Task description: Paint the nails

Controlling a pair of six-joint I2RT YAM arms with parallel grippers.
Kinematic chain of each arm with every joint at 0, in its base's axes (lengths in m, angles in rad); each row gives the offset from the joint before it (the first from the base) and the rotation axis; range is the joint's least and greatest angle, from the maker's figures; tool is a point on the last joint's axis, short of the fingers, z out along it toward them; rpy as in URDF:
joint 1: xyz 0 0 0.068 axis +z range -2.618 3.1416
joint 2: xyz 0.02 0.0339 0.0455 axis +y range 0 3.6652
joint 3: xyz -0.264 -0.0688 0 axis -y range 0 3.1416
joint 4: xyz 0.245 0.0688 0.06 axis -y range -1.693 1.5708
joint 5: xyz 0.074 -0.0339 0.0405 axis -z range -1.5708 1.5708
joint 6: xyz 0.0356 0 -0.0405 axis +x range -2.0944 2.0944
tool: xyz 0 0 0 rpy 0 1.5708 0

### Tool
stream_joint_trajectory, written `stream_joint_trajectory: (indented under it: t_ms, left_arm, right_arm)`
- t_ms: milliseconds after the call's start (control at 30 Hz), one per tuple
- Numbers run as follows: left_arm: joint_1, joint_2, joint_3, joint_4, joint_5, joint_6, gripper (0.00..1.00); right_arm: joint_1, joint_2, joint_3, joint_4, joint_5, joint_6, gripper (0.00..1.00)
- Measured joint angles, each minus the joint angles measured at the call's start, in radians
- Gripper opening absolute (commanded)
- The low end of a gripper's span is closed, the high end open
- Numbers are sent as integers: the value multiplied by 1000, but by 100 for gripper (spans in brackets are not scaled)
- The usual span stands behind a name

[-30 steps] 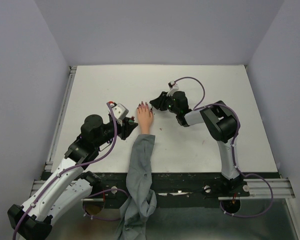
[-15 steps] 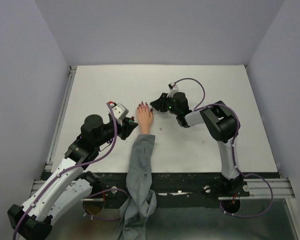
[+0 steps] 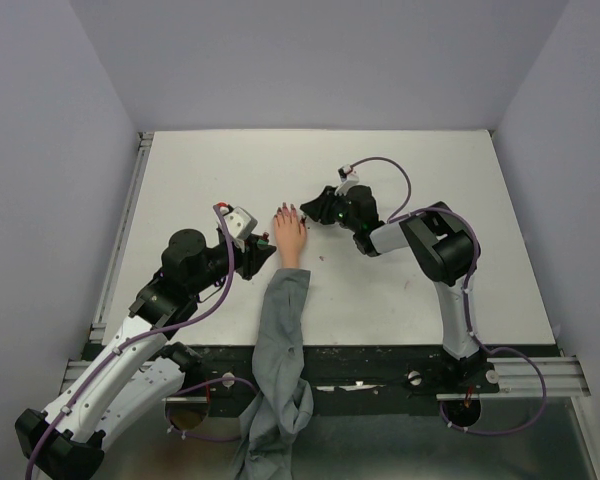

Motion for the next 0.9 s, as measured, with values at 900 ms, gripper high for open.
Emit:
stream_joint_trajectory:
  t_ms: [900]
  left_arm:
    - [0,1,0,0,0,0,0]
  right_arm:
    - [0,-51,-30,47,26,14,1]
